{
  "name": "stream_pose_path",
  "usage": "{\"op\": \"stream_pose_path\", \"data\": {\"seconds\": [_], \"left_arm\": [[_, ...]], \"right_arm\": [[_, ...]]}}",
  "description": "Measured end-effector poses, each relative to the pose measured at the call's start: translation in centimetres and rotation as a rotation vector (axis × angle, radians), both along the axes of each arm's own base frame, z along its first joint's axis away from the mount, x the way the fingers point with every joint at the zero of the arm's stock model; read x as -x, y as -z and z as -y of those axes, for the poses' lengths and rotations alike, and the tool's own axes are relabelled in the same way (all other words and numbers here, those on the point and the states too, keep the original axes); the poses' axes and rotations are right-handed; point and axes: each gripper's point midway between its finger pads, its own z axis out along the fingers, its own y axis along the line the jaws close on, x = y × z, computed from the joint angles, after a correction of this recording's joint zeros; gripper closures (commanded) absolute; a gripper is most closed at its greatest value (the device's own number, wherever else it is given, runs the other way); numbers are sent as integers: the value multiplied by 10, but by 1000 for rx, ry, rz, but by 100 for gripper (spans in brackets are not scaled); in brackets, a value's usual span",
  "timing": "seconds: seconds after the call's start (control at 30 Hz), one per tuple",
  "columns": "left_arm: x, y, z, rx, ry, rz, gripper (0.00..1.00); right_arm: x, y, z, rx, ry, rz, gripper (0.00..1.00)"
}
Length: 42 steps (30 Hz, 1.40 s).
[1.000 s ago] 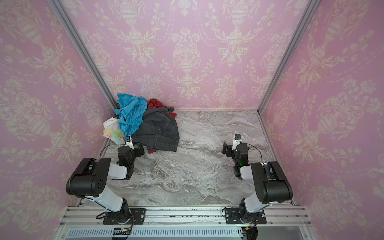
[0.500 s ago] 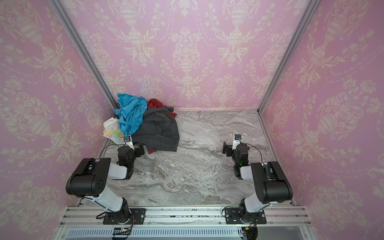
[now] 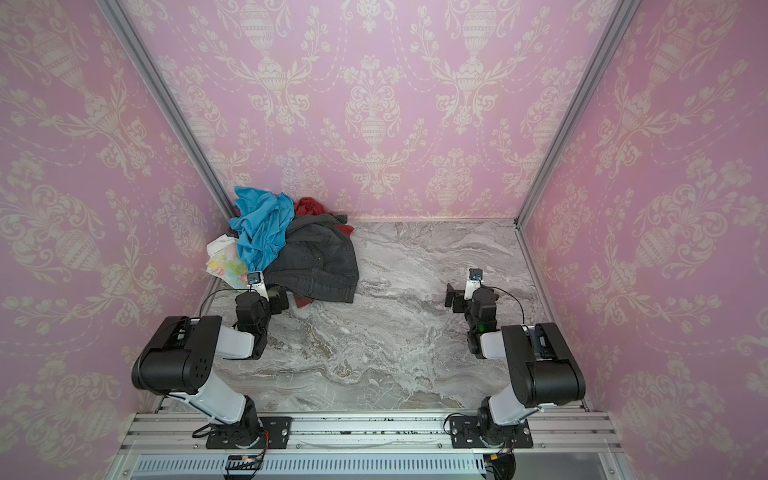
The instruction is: Pick out a specific cloth from the pile
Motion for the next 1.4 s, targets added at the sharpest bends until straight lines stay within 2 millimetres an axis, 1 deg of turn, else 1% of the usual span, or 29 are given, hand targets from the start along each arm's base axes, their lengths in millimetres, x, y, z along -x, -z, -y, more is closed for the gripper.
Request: {"op": "stream_pose_path", "data": {"seconds": [0.37,0.5,0.57,0.67,0.73,0.83,0.9,1.0,1.1,1.27,1.33,1.4], "left_arm": [[0,-1,2,-2,2,6,1],[4,-1,3,-1,5,6,1],[6,-6,4,-2,8,16,1],[7,-16,4,-2,10,38,1],[8,-27,3,-5,-1,62,1],[12,-39,0,-5,-21,75,1],[15,-42,0,-7,-34,62,1],[14,-48,7,-3,-34,23,1],[13,-64,9,19,-53,-10,1],[20,-107,5,90,-108,-23,1],[25,-124,5,122,-119,-31,1],[30,-140,5,152,-131,-50,1]], "right_arm": [[0,0,1,0,2,0,0],[0,-1,0,4,-2,2,0],[1,-4,-2,8,-6,9,0],[1,-14,-6,23,-11,38,0],[2,-23,-9,35,-13,53,0],[6,-31,-11,48,-2,58,0],[9,-34,-11,58,9,53,0],[11,-43,-14,81,24,40,0],[11,-63,-18,79,26,59,0],[8,-103,-23,25,36,85,0],[6,-116,-29,0,31,86,0],[5,-126,-42,-25,4,78,0]]}}
